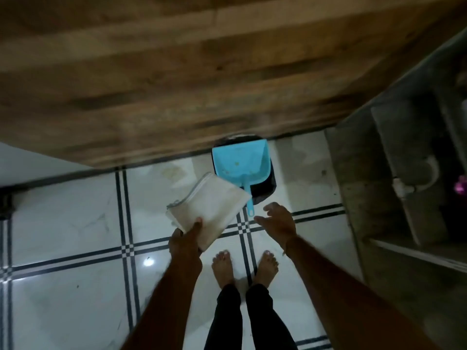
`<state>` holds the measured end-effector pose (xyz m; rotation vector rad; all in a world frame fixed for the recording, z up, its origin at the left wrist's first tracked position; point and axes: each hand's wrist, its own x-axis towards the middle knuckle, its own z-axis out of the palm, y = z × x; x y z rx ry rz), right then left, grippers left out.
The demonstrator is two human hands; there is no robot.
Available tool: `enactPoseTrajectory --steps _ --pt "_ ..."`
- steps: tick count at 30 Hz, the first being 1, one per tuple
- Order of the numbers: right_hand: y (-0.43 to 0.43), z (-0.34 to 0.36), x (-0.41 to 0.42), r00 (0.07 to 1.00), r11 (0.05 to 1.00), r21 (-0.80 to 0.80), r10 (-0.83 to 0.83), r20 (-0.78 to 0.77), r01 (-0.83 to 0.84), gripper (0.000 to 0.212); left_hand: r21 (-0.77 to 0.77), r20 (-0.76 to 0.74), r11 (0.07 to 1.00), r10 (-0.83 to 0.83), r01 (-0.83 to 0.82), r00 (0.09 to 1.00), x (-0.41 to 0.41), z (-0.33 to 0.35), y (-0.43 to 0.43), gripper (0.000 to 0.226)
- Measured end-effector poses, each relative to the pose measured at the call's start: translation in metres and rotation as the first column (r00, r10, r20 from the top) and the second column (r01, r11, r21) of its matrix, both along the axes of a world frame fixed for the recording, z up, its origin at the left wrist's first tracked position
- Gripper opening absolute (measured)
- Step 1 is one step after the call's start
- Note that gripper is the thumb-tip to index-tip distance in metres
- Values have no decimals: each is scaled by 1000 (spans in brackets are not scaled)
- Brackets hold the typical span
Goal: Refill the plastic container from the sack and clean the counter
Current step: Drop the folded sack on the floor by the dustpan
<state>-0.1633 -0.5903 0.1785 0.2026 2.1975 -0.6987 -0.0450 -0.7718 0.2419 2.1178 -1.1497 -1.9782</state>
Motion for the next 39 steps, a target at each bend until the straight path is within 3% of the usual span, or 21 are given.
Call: enactPoseTrajectory --steps 7,9,11,14,16,21,24,28,30,34,37,39 --pt "-47 -164 -37 984 968 196 170 -61 -155 59 83 -18 994 77 -75 997 -24 -124 -20 45" --pt "-59 -190 -47 977 948 259 204 -55 -183 64 99 -29 991 88 -85 996 -30 -147 -22 39" --pt "-65 -208 -53 977 947 271 199 -83 -170 57 97 -32 991 98 -94 995 -38 -167 -22 40" --pt "-53 -207 -47 989 998 -19 -62 -134 60 31 124 -37 979 167 -161 985 -50 -178 -17 47" --pt "-31 -188 -36 969 971 -178 -189 -162 159 29 147 -35 973 184 -177 982 -62 -174 -11 49" --pt "44 -129 -8 851 897 -219 -436 -292 385 19 218 -4 964 155 -151 988 -106 -165 17 49" --pt "89 -111 5 791 830 -213 -556 -255 515 19 248 -21 966 78 -70 997 -138 -175 37 47" --pt "133 -116 16 778 813 -155 -582 -236 561 23 266 -62 938 247 -222 967 -177 -213 58 51" --pt "145 -120 22 776 804 -164 -595 -209 572 26 265 -77 957 146 -121 986 -183 -234 64 49" --pt "156 -126 39 735 743 -262 -662 -148 616 24 224 66 965 -153 134 986 -174 -256 60 41" --pt "155 -116 48 699 688 -293 -710 -81 665 26 147 105 919 -383 367 918 -171 -226 66 39" --pt "151 -94 49 686 656 -322 -727 -28 682 25 9 141 863 -501 505 854 -174 -191 75 44"
